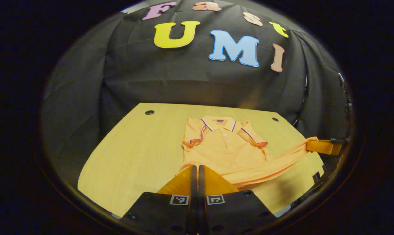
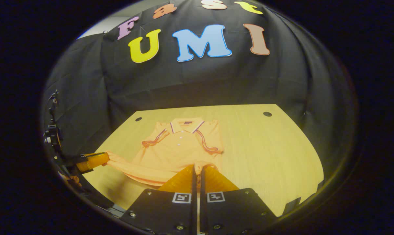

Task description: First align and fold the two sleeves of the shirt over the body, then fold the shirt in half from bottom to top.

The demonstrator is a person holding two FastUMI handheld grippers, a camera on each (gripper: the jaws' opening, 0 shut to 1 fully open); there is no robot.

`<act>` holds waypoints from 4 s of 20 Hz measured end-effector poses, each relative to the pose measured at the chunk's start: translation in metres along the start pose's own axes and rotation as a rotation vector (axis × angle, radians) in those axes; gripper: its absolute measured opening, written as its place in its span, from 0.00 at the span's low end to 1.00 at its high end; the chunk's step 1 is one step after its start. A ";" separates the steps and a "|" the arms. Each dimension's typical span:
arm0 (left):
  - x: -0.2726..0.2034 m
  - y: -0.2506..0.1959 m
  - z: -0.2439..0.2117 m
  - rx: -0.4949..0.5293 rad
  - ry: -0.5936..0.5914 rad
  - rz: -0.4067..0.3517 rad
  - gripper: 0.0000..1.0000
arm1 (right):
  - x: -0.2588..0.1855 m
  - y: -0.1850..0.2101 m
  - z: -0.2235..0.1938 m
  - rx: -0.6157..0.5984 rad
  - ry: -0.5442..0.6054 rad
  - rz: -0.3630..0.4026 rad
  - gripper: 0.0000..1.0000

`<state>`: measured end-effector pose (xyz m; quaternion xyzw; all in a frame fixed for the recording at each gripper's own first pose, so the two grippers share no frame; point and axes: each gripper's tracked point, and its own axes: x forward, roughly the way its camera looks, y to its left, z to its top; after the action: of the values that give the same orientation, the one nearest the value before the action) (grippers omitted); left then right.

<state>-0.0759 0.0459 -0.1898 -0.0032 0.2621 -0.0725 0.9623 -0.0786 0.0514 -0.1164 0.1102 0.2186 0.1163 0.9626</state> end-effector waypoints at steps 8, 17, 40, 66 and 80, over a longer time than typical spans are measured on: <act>0.105 0.003 0.070 0.042 -0.037 -0.035 0.06 | 0.089 -0.012 0.066 -0.019 -0.026 -0.069 0.03; 0.215 0.008 0.115 0.059 -0.037 -0.077 0.06 | 0.183 -0.028 0.104 -0.027 0.001 -0.153 0.03; 0.343 0.013 0.116 0.170 -0.045 -0.021 0.06 | 0.303 -0.068 0.089 -0.083 0.127 -0.235 0.04; 0.238 0.004 0.140 0.096 -0.133 -0.010 0.96 | 0.200 -0.018 0.129 -0.237 0.002 -0.149 0.96; 0.084 -0.035 0.163 0.075 -0.331 0.014 0.97 | 0.056 -0.002 0.144 -0.261 -0.199 -0.104 0.96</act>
<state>0.0732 -0.0060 -0.0897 0.0225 0.0973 -0.0742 0.9922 0.0351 0.0412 -0.0123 -0.0164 0.1107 0.0823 0.9903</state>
